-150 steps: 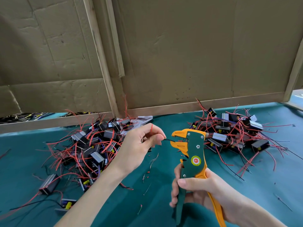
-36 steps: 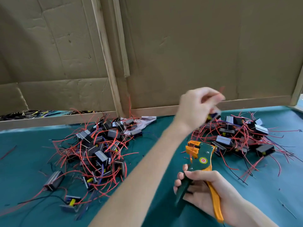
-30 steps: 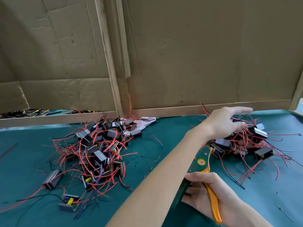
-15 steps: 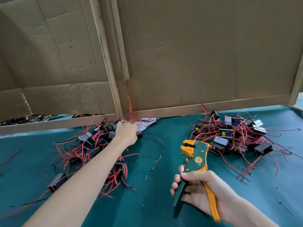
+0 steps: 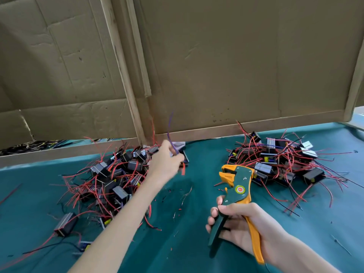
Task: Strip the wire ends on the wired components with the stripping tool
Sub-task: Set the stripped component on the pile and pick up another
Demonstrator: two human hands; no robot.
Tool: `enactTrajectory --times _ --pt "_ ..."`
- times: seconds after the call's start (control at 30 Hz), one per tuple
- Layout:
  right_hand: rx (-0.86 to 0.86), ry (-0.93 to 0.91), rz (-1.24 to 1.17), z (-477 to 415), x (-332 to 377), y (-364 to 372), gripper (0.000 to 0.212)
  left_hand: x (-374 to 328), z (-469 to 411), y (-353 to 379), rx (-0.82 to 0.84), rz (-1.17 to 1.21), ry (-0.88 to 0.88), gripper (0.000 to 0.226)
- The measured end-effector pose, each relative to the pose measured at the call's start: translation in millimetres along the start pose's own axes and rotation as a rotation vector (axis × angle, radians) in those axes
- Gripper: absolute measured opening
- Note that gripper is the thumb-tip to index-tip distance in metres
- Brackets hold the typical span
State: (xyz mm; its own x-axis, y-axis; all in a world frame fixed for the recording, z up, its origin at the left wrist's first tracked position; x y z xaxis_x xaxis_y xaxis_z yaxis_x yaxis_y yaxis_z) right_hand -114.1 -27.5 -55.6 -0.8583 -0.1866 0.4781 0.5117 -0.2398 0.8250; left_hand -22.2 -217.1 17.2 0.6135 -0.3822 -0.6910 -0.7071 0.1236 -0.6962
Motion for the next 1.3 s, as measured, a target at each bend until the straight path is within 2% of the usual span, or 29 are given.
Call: enactTrajectory --times 0.17,0.27,0.33,0.4,0.5,0.57,0.63,0.8,0.87,0.93,1.0,1.07,1.13,1.3 --pt "-0.001 -0.031 0.01 0.7 4.3 0.1 0.014 18.7 38.5 20.3 0.043 -0.468 -0.014 0.027" --pt "-0.001 -0.035 0.015 -0.6 5.9 -1.8 0.017 13.5 43.2 16.8 0.047 -0.606 0.077 0.038" --pt "-0.004 -0.044 0.014 -1.0 7.4 -2.6 0.017 8.0 43.6 12.9 0.14 -0.507 0.176 0.029" --pt "-0.011 -0.051 -0.001 -1.0 9.0 -3.4 0.015 2.7 45.2 8.2 0.269 -0.31 0.292 0.011" --pt "-0.01 -0.059 0.005 -0.9 10.0 -2.5 0.018 1.9 52.1 10.9 0.404 -0.243 0.477 0.029" --pt "-0.011 -0.058 0.01 -1.0 9.9 -2.7 0.021 1.9 56.9 19.3 0.368 -0.286 0.55 0.026" --pt "-0.023 -0.066 0.006 -0.8 10.4 -2.4 0.011 0.9 61.4 30.9 0.272 -0.35 0.607 0.026" --pt "-0.018 -0.082 0.004 -1.4 13.8 -5.5 0.01 -3.2 73.2 45.7 0.071 -0.518 0.73 0.014" --pt "-0.013 -0.084 0.011 -2.3 14.9 -6.3 0.016 -1.3 71.5 35.6 0.001 -0.361 0.666 0.011" --pt "-0.006 -0.083 0.025 -3.2 14.7 -6.8 0.021 3.0 63.9 18.9 -0.051 -0.068 0.485 0.002" --pt "0.001 -0.087 0.033 -2.6 14.6 -5.0 0.014 5.9 57.0 5.6 -0.072 0.179 0.341 0.012" --pt "0.023 -0.079 0.058 -0.9 14.0 -3.0 0.018 5.2 51.7 -3.2 -0.04 0.351 0.269 0.017" --pt "0.042 -0.069 0.078 0.5 12.9 -1.4 0.023 2.3 48.9 -9.9 0.017 0.439 0.247 0.014" --pt "0.132 -0.058 0.141 1.2 11.8 3.8 0.03 -9.8 54.9 -17.4 0.163 0.463 0.299 0.015"
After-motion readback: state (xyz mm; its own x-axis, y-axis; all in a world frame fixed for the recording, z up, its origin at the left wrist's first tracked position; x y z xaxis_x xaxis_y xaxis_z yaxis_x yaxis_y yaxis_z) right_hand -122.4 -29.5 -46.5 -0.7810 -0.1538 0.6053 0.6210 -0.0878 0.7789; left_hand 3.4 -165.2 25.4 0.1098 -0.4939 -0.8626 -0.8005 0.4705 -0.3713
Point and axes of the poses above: each hand's wrist, its own z-axis away from the middle knuckle, its own y-axis out of the palm, x = y × z, the point moved 6 cm from there along -z, towards the middle knuckle, and after that the axes turned 8 degrees about -z, right-handed, at the moved point
